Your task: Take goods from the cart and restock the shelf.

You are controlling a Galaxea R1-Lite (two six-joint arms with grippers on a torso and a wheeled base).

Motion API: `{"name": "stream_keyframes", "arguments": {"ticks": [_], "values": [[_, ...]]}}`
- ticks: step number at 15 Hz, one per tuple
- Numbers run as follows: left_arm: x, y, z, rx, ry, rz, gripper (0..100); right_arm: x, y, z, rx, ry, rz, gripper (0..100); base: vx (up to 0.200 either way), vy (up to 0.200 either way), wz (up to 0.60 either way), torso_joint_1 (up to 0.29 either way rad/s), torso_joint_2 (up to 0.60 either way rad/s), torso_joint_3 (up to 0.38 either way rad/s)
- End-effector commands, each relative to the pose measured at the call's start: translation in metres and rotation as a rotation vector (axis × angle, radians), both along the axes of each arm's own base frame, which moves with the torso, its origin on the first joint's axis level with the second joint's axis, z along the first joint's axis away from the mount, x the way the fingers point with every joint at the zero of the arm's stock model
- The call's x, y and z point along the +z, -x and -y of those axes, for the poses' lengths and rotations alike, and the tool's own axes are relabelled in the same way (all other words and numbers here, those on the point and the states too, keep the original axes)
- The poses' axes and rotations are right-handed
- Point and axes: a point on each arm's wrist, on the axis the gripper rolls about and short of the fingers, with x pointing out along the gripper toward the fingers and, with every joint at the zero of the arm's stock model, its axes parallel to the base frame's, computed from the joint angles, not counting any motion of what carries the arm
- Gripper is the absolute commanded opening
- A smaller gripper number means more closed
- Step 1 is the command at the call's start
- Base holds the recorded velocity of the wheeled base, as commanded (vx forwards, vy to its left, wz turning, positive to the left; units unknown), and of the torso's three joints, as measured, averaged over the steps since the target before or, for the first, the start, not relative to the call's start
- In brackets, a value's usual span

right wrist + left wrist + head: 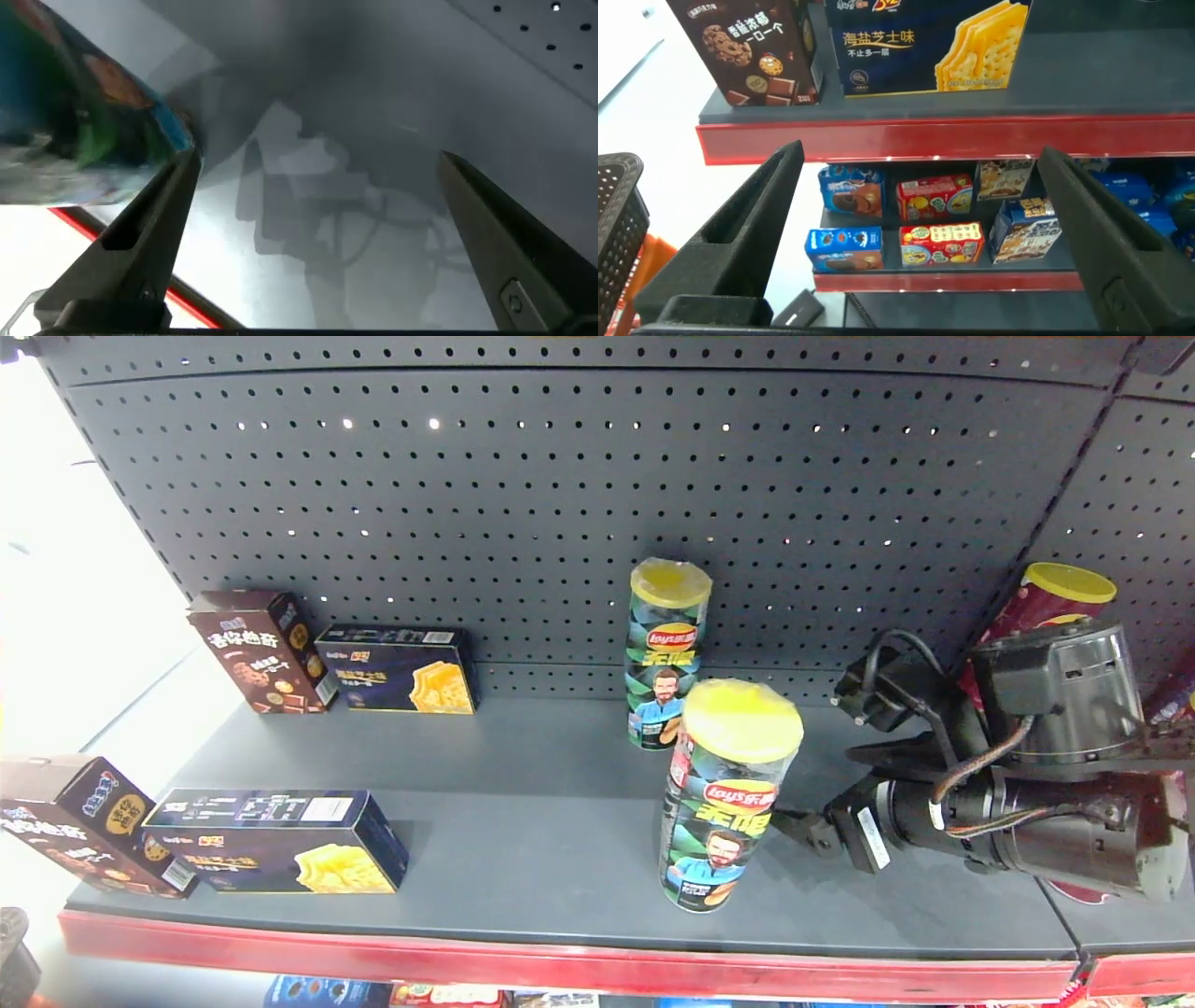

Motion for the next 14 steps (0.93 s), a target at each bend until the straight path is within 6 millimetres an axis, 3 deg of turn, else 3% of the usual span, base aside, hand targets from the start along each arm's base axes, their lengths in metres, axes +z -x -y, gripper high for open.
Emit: {"name": "stream_keyframes", "arguments": {"ticks": [1, 14], "values": [[0.0, 0.0, 0.0, 0.0, -0.001, -0.003, 100, 0.001, 0.003, 0.003, -0.003, -0.001, 0.003, 100, 0.0, 0.0, 0.0, 0.0, 0.0, 0.0], [0.0, 0.0, 0.0, -0.001, 0.001, -0.004, 100, -0.005, 0.003, -0.012, 0.044, 0.012, -0.016, 100, 0.0, 0.0, 0.0, 0.0, 0.0, 0.0]]}}
